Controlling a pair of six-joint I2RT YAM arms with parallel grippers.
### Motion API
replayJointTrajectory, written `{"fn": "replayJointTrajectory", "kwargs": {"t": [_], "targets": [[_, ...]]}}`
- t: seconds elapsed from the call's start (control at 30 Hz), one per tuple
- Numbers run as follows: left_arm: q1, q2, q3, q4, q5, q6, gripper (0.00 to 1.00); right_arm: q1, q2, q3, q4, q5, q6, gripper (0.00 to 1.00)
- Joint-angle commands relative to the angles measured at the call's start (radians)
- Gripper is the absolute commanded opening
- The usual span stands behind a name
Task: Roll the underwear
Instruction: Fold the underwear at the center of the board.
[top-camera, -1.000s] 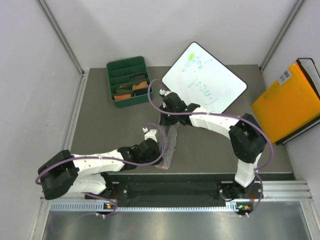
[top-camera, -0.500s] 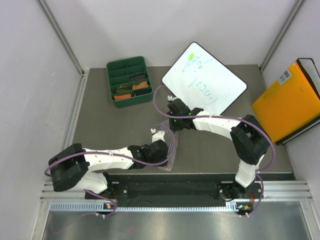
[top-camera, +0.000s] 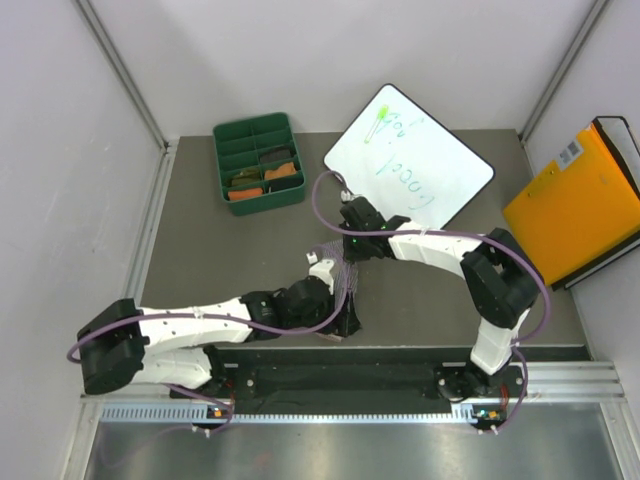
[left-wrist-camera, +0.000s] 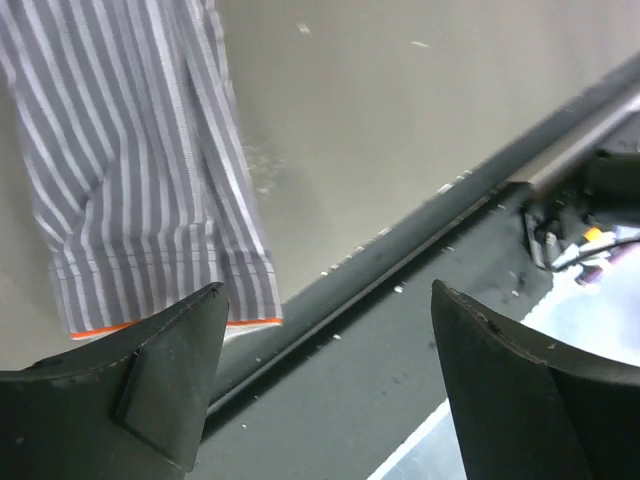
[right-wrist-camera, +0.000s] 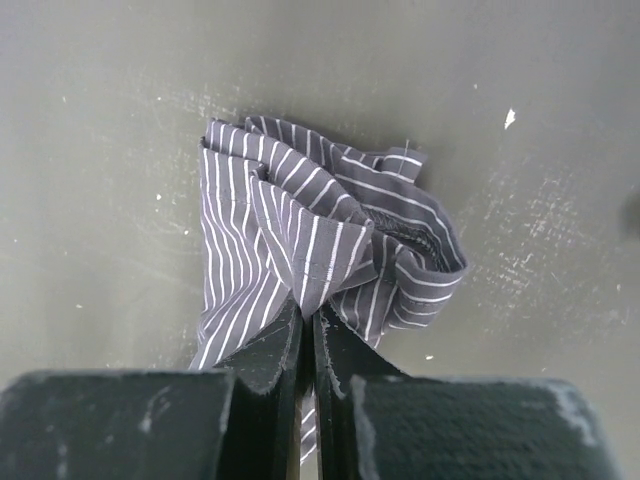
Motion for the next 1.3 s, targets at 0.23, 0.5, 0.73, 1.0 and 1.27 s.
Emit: {"fn": "replayJointTrajectory", "kwargs": {"t": [0.23, 0.5, 0.73, 1.0, 1.27], "targets": [[0.062, -0.233, -0.023, -0.094, -0.154, 0.094, 0.82, -0.012, -0.168, 0.009, 0.038, -0.065, -0.005, 0.41], [0.217, -0.278, -0.128, -0.025, -0.077, 0.116, 0.56, -0.013, -0.308, -0.027, -0.074, -0.055, 0.047, 0.65], [0.22, -0.268, -0.237, 0.169, -0.005, 0.059, 0.44, 0.013, -0.427, -0.344, 0.095, -0.263, 0.257, 0.54], [0.222, -0.198, -0.246, 0.22, 0.058, 0.042, 0.35, 0.128, -0.449, -0.455, 0.188, -0.268, 0.397, 0.28], [0.222, -0.173, -0.273, 0.257, 0.11, 0.016, 0.33, 0.16, -0.418, -0.458, 0.211, -0.285, 0.405, 0.16]]}}
